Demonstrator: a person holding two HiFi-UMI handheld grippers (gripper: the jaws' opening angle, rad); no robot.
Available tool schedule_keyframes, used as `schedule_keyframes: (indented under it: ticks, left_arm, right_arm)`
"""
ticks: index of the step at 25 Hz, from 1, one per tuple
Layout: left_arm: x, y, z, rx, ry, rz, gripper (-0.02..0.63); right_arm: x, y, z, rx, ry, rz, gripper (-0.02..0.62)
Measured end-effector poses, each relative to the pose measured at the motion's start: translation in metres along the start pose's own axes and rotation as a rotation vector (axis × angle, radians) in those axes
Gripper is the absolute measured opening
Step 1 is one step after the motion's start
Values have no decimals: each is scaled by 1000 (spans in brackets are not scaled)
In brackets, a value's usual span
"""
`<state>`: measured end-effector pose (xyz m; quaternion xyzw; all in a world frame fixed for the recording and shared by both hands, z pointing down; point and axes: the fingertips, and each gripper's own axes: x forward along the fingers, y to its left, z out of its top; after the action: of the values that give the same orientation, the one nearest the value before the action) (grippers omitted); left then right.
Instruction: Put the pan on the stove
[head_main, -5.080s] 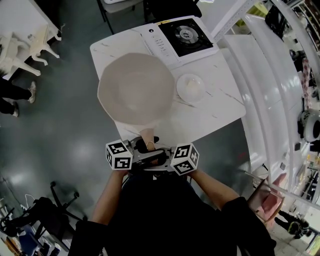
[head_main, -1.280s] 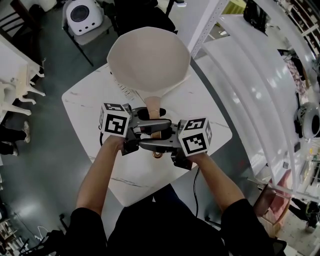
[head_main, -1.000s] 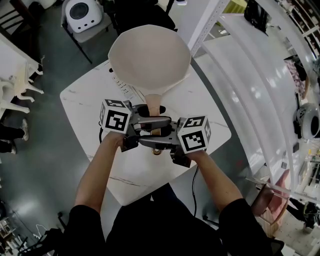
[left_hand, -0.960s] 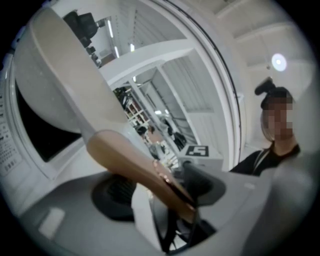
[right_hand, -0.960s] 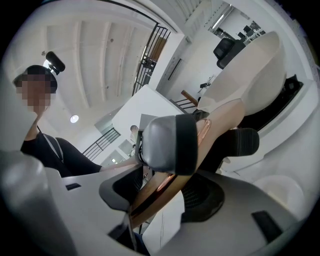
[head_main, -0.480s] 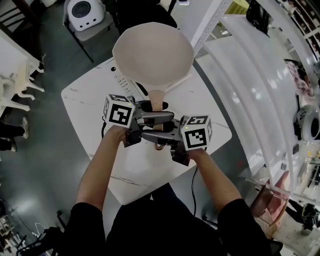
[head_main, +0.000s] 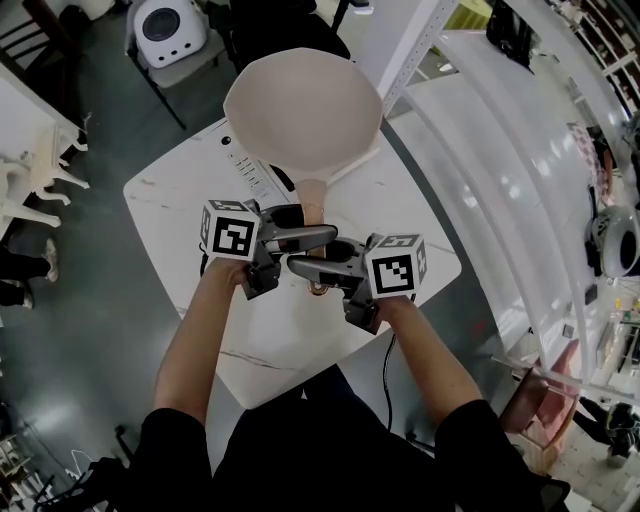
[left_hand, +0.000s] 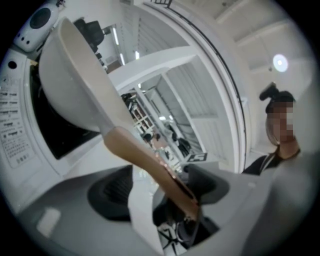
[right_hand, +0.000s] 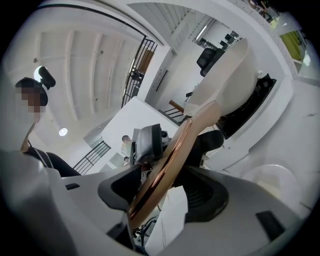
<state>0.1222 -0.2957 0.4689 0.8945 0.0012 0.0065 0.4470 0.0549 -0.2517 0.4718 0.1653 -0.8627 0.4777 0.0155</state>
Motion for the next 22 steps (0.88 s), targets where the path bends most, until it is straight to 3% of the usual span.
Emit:
schedule_keyframes:
  ticks: [16, 19, 22]
  left_arm:
    - [-37, -23, 2, -18, -105, 84, 333]
    - [-50, -28, 2, -14, -133, 127, 283]
    - [-66, -33, 1, 38, -149, 192, 172]
  right_arm:
    - [-42, 10, -2, -31, -108, -156, 224]
    - [-54, 15, -1, -51, -145, -208, 222]
    - [-69, 20, 1, -83, -205, -285, 195]
